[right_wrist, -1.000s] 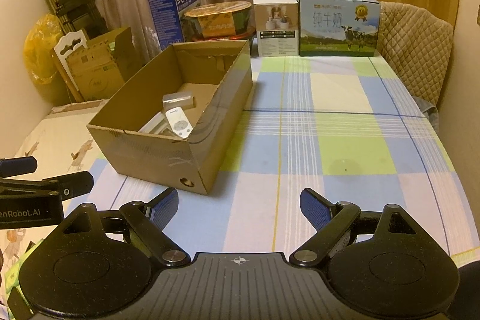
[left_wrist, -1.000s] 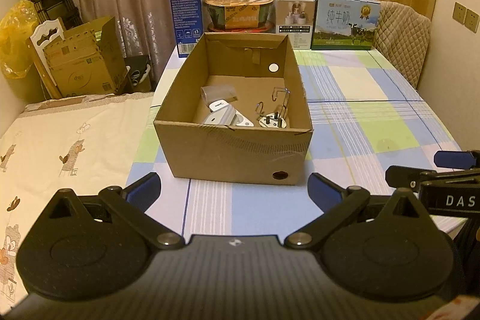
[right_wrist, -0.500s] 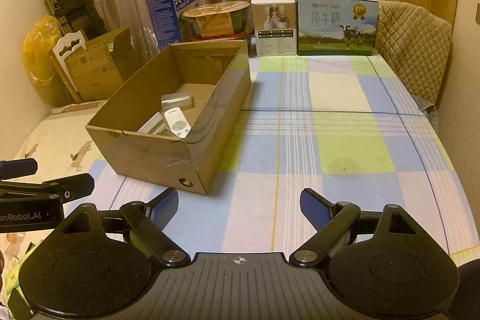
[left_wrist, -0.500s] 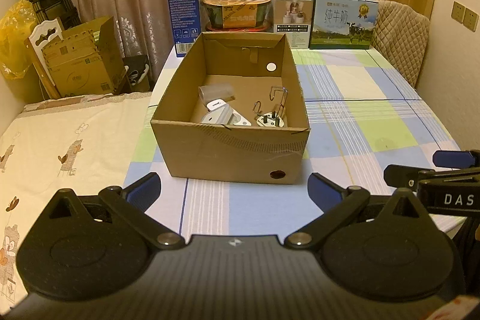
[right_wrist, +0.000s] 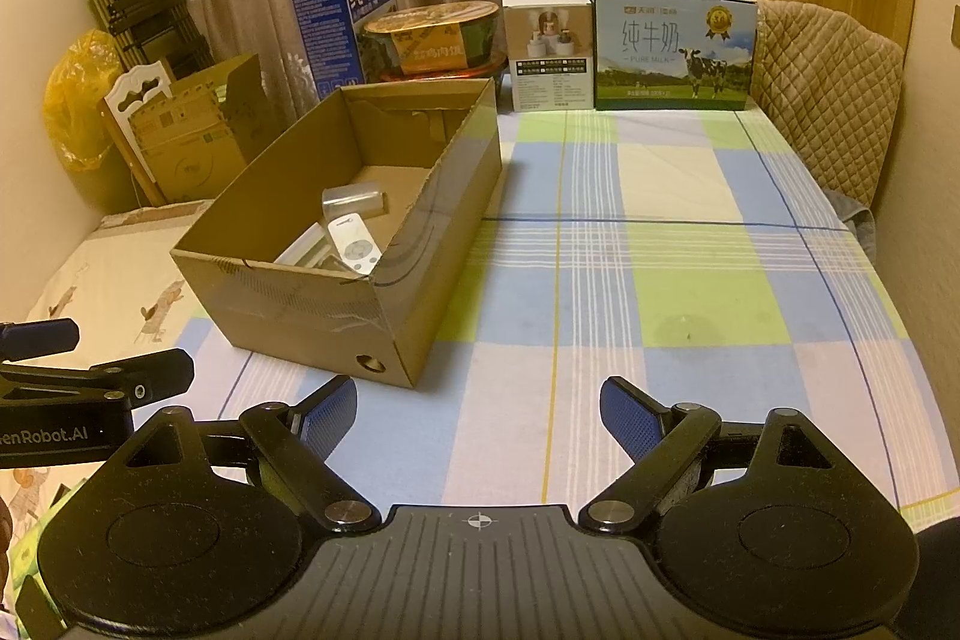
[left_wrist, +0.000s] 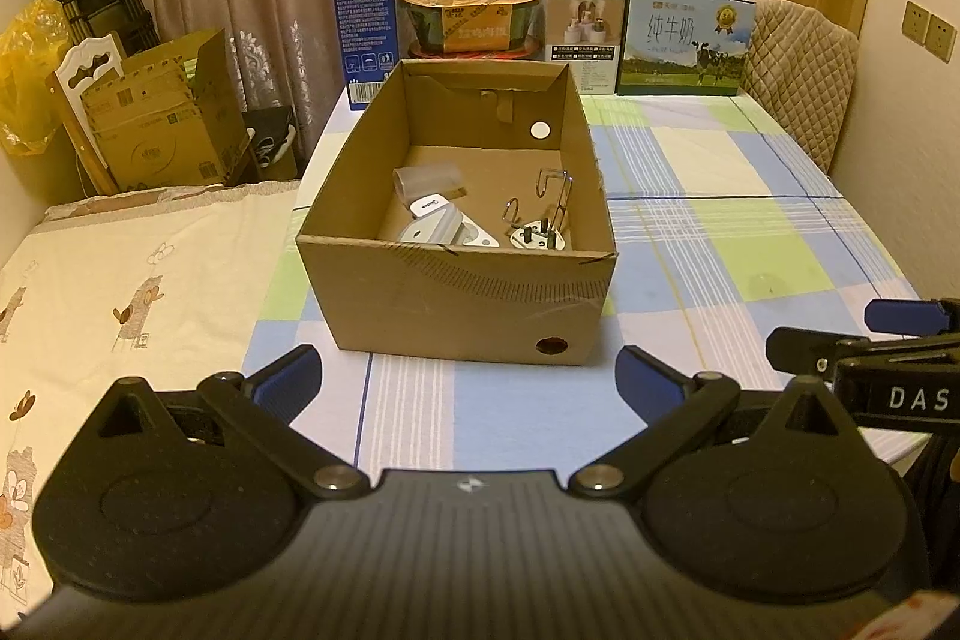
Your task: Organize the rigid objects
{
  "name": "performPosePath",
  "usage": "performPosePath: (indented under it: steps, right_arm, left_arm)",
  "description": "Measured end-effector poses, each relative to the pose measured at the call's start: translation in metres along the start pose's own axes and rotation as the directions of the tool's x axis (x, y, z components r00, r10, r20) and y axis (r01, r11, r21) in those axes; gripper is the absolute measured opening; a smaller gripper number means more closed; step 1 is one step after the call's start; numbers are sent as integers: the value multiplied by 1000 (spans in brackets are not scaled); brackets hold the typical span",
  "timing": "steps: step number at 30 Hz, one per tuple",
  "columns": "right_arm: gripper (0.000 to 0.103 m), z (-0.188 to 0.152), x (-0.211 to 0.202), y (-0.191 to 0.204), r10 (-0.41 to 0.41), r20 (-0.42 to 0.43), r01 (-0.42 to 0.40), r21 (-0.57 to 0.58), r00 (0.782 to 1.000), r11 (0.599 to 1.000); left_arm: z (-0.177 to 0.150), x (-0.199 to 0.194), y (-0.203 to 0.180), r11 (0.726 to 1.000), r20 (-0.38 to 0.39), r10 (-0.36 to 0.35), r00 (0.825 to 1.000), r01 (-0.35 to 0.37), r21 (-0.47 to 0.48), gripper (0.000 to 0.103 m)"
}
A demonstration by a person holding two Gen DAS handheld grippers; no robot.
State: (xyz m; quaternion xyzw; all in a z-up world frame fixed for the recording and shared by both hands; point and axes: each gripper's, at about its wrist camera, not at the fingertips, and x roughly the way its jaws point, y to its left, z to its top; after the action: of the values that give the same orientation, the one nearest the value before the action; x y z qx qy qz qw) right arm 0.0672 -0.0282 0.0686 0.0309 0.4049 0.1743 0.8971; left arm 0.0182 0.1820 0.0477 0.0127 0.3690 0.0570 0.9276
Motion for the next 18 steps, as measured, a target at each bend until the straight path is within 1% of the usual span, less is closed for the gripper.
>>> performPosePath:
  steps: [18]
  right_arm:
    - [85, 0, 0, 0, 0, 0, 0, 0, 1000, 1000]
  left_arm:
    - [-2, -1, 1, 1000, 9, -2, 1000, 2, -10, 102]
